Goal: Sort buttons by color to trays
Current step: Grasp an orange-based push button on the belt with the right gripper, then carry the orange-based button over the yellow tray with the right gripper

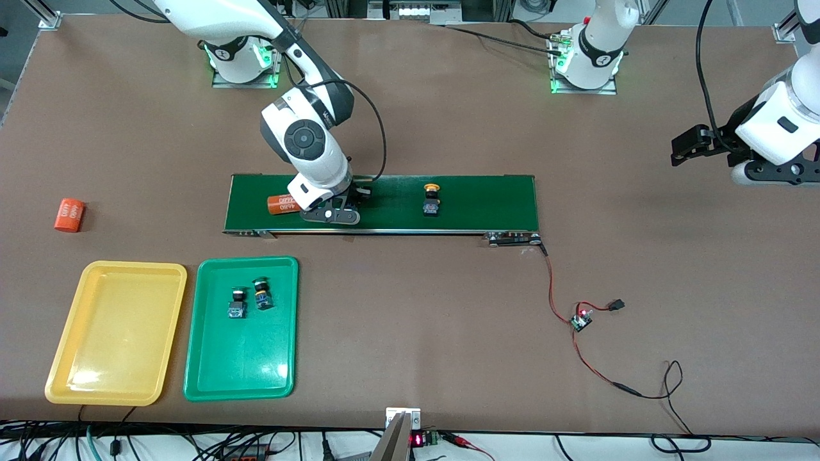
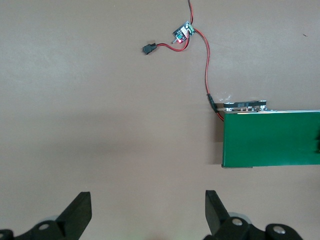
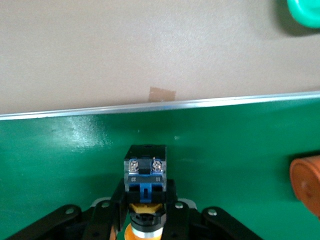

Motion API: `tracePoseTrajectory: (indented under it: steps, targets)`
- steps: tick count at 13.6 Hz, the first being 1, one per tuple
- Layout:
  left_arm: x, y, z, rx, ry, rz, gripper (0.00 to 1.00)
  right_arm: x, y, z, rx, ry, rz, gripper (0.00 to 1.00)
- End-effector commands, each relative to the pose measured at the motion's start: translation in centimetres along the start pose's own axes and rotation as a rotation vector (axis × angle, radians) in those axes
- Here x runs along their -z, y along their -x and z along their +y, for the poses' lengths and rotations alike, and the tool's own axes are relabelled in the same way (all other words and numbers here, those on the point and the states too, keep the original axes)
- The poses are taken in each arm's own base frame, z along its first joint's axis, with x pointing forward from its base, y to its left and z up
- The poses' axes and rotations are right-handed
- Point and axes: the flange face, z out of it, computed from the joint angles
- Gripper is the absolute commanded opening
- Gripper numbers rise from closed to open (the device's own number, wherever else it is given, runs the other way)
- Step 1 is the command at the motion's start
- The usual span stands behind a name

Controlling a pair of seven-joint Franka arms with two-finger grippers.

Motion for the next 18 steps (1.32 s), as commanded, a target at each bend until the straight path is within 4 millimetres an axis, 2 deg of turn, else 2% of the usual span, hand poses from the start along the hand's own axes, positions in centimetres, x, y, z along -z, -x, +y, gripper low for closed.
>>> tracePoseTrajectory:
  steps: [1,3,5,7,11,13,16,18]
  targets:
    - [0.8,0.2,-0.1,-0.016,-0.005,0.015,1.0,2.0,-2.7,3.4,0.045,0.029,0.02,0.0]
    - [0.8,0.3,-0.1,-0.016,-0.005,0.015,1.0,7.3,-5.8,5.7,0.052,0.038,0.026,0.0]
    - [0.9,0.3,-0.3,-0.013,-0.005,0.018,1.0,11.9,-9.1,9.0,0.059,0.054,0.009,0.0]
    - [0.8,0.2,-0.2,-0.014,-0.005,0.016,1.0,14.3,-11.4,12.8,0.083,0.066,0.004,0.0]
    - [0.9,0.3,-0.1,-0.016,-0.005,0.016,1.0,15.1,-14.4,21.3,0.116,0.064,0.005,0.0]
    - [0.9,0.3,-0.1,-0.016,-0.005,0.015,1.0,14.6,-15.9,27.0,0.138,0.064,-0.004,0.0]
    - [0.9,0.5,-0.1,-0.016,-0.005,0.01,1.0,11.7,-17.5,36.7,0.194,0.051,-0.046,0.0]
    - [0.9,0.4,-0.1,-0.016,-0.005,0.012,1.0,9.9,-18.6,41.4,0.227,0.05,-0.011,0.0]
